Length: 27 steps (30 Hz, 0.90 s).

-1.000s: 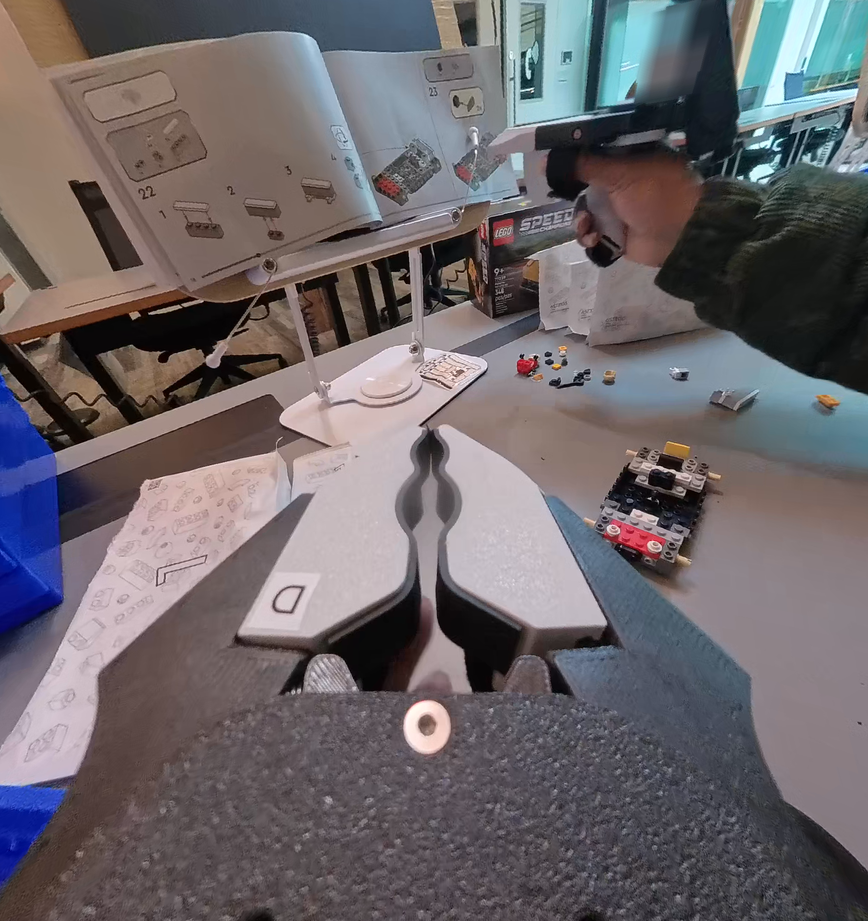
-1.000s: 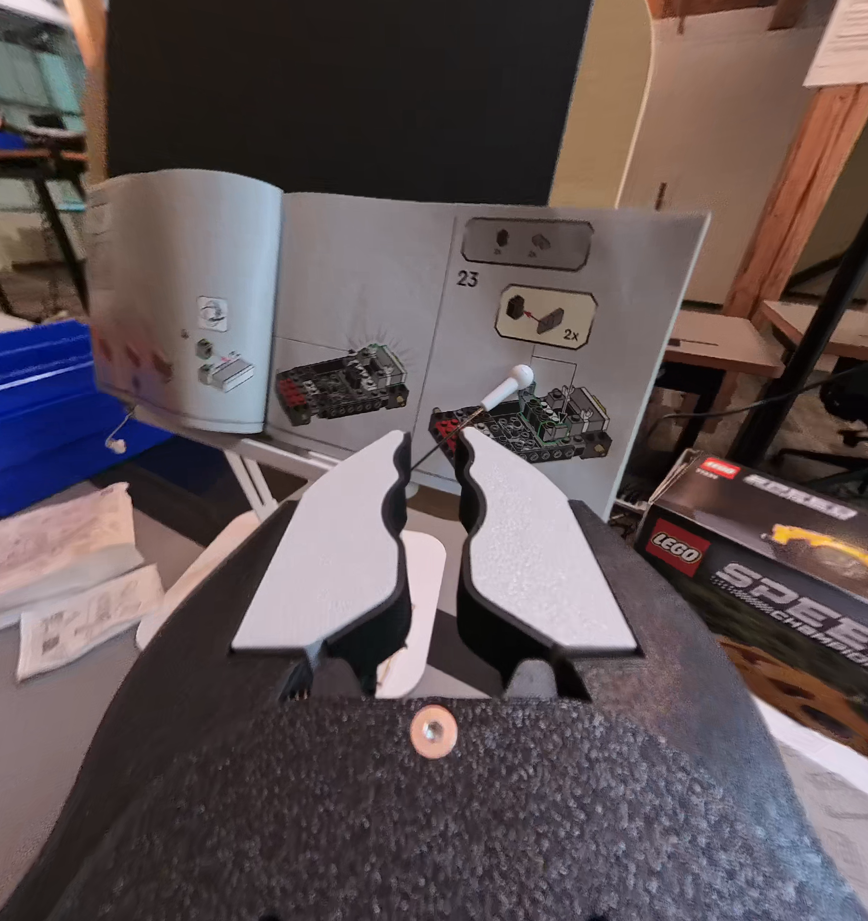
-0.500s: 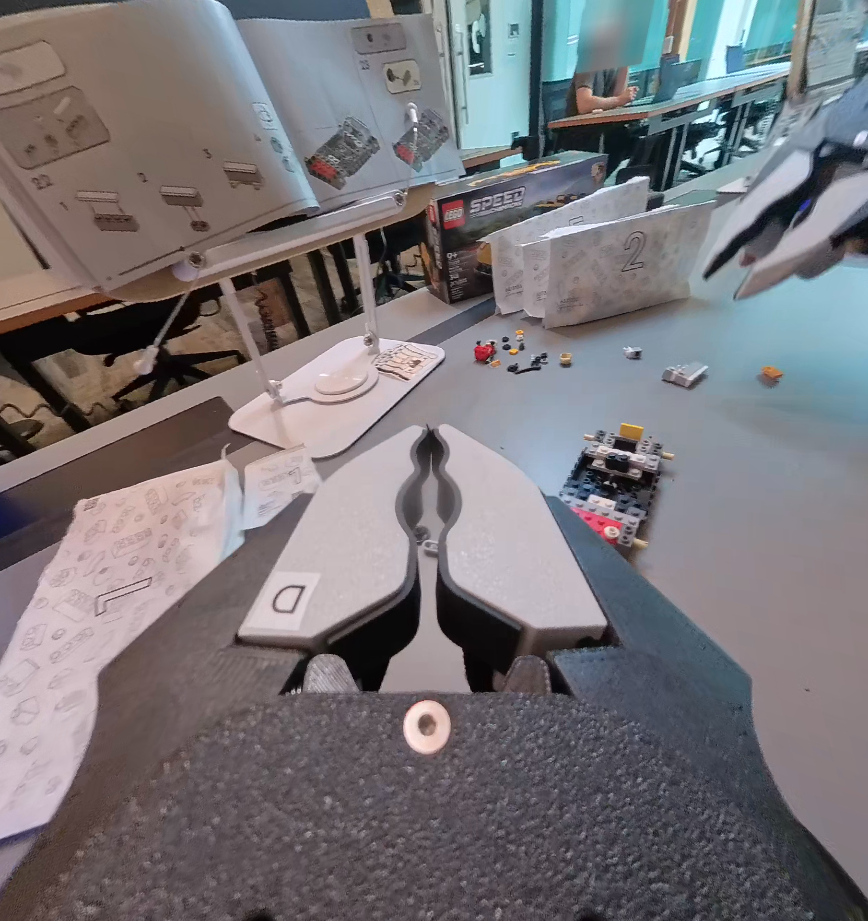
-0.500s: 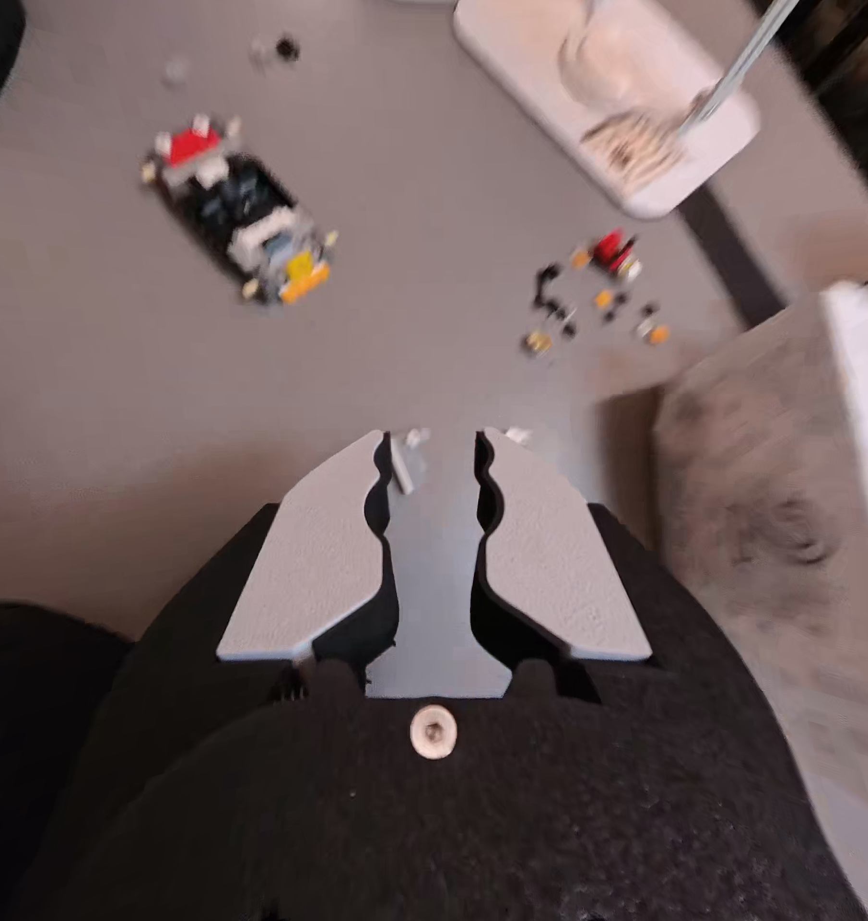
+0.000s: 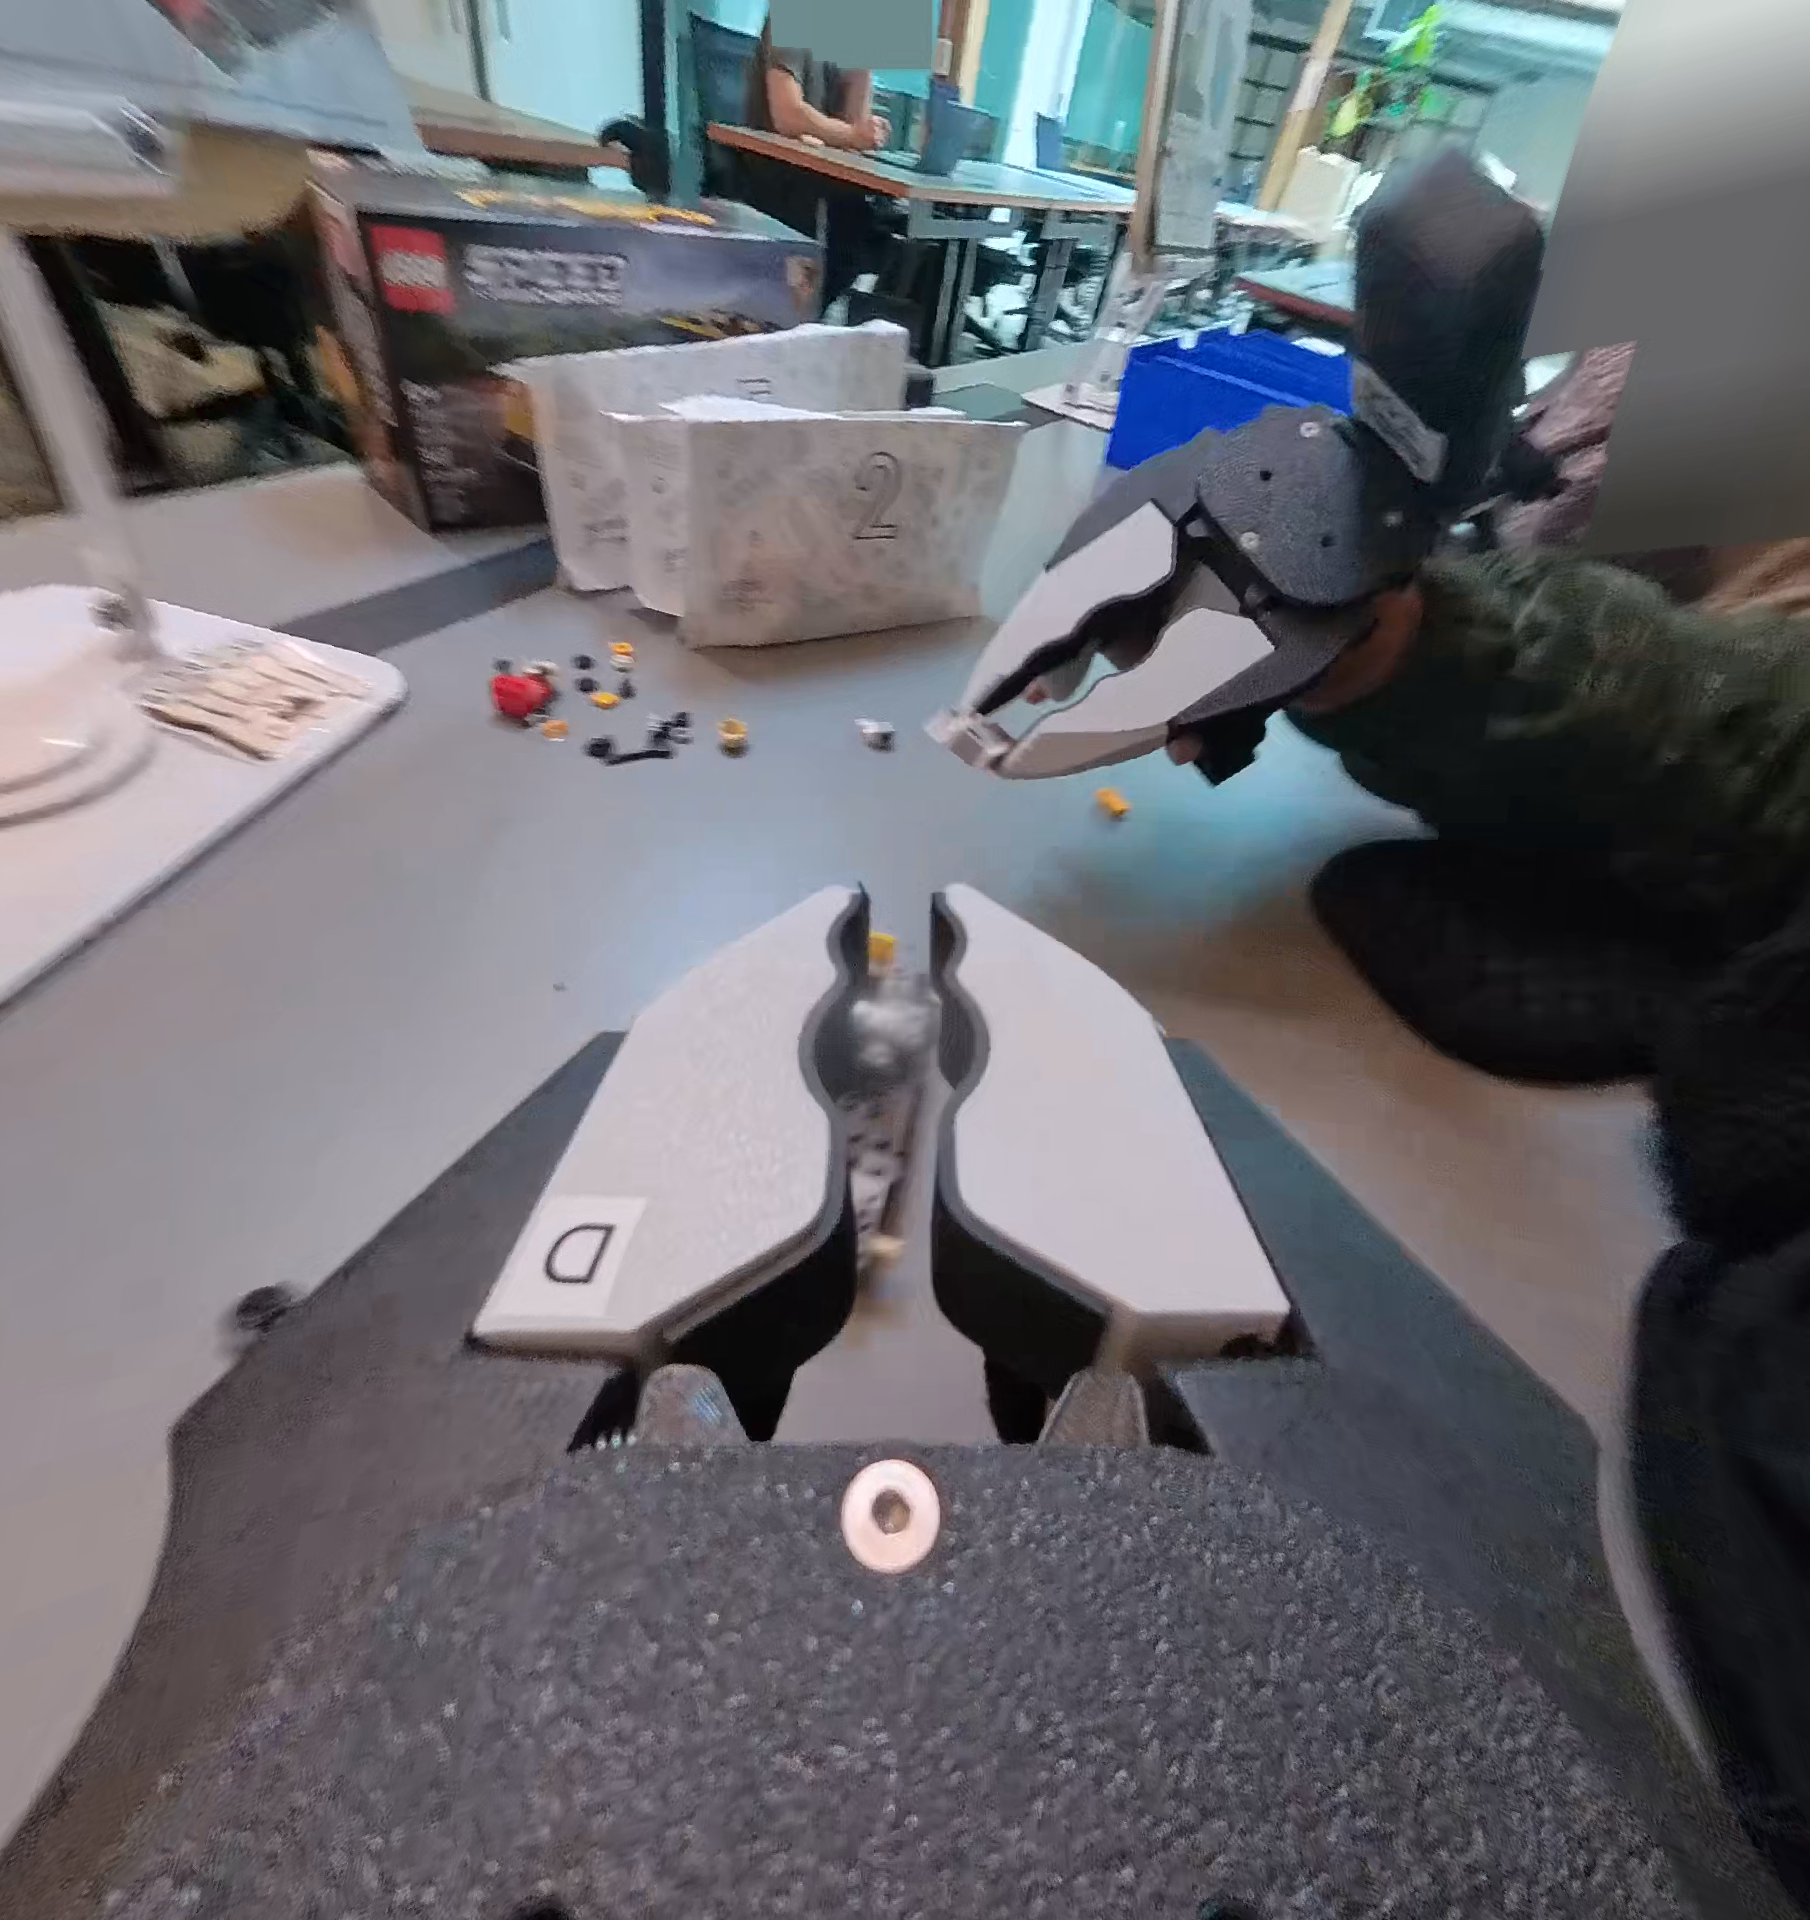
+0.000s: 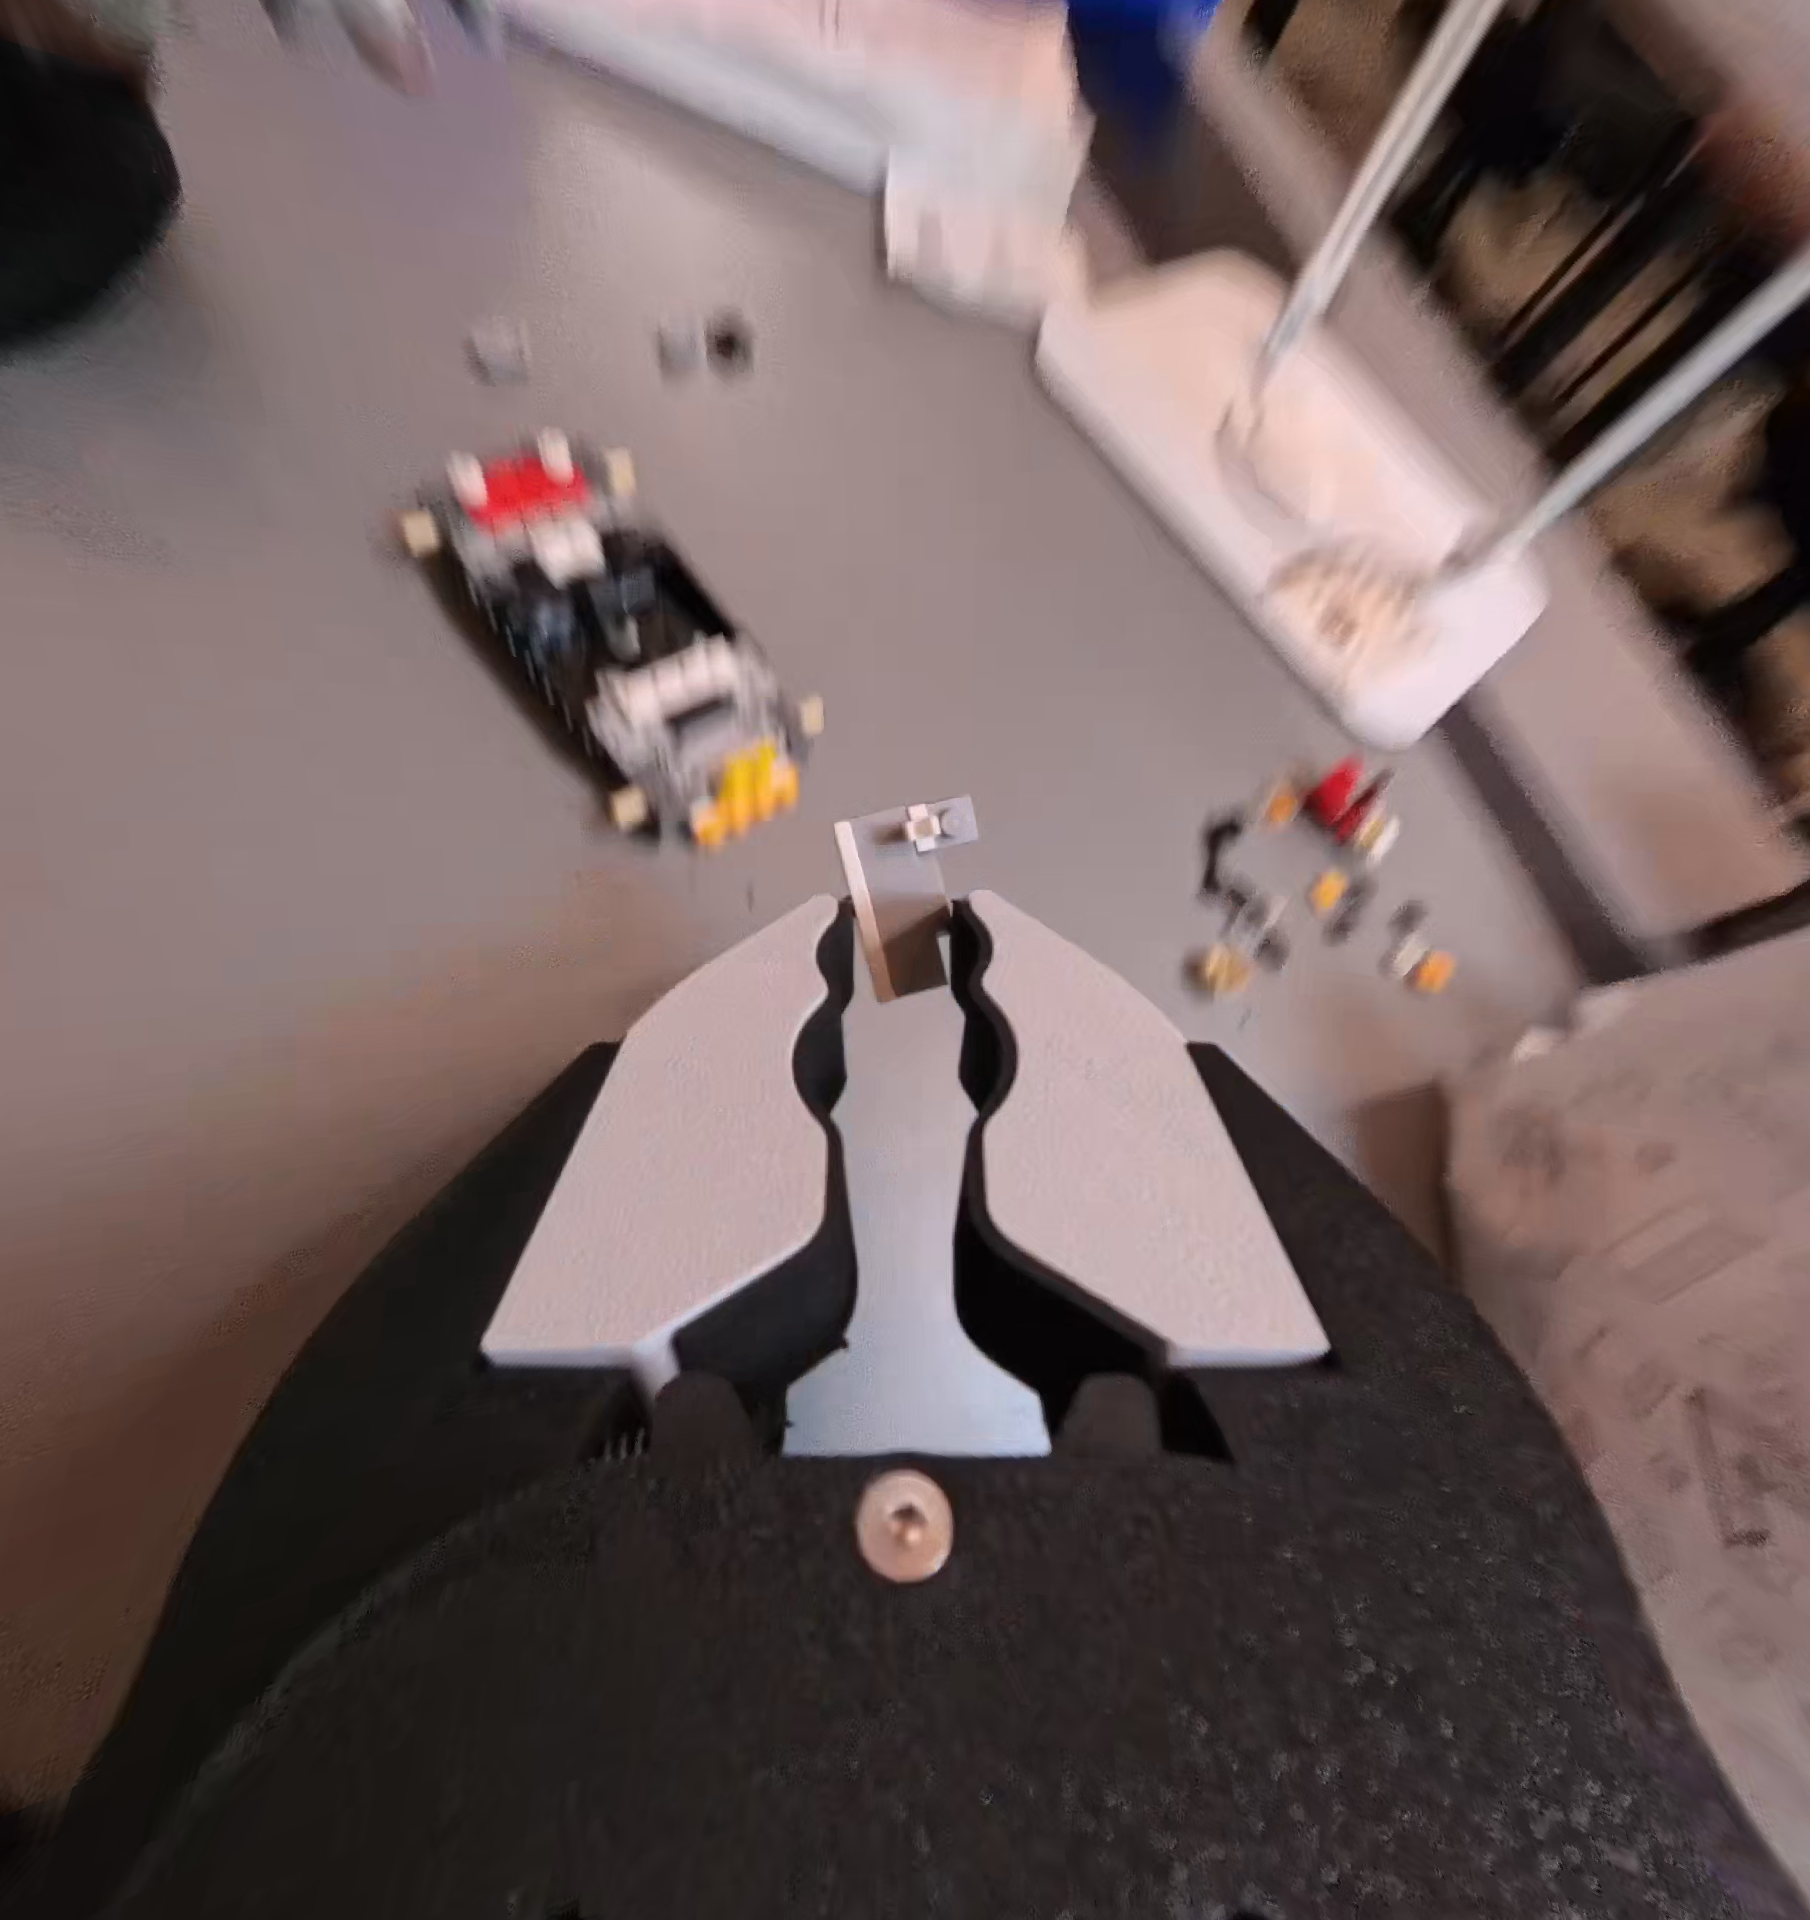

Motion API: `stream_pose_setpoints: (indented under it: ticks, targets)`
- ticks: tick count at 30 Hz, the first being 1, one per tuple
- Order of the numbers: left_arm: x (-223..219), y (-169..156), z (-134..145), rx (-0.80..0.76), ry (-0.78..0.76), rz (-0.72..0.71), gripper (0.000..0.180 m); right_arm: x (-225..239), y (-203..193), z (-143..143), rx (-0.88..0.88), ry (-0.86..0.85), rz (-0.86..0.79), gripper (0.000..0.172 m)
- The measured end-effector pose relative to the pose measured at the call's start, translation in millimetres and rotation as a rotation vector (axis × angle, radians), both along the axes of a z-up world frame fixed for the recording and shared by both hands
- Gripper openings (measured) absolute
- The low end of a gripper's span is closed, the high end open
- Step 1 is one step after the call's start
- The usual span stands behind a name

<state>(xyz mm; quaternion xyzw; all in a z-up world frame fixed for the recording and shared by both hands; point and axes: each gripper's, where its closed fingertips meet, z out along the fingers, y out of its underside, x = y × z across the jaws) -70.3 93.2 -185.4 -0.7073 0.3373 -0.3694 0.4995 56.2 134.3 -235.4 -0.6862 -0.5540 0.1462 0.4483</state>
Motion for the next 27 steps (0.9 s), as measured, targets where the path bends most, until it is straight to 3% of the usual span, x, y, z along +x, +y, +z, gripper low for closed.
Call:
stream_pose_setpoints:
  ticks: [5, 9, 13, 15, 20, 27]
  targets:
    - [44, -12, 9, -0.213, -0.189, -0.15, 0.034, -62, -40, 61, 0.344, 0.117, 0.041, 0.017]
    - [48, -23, 16, -0.296, -0.304, -0.235, 0.017, -85, -56, 65, 0.559, 0.058, 0.092, 0.017]
    - [41, -27, 10, -0.249, -0.242, -0.237, 0.008, -91, -61, 60, 0.662, 0.021, 0.122, 0.017]
    - [37, -29, 5, -0.157, -0.15, -0.236, 0.008, -93, -65, 56, 0.591, 0.059, 0.166, 0.019]
    - [25, -27, -18, 0.161, 0.241, -0.205, 0.008, -86, -79, 59, 0.097, 0.327, 0.295, 0.021]
    - [40, -52, -45, 0.314, 0.473, -0.358, 0.008, -88, -97, 29, -0.117, 0.23, 0.444, 0.016]
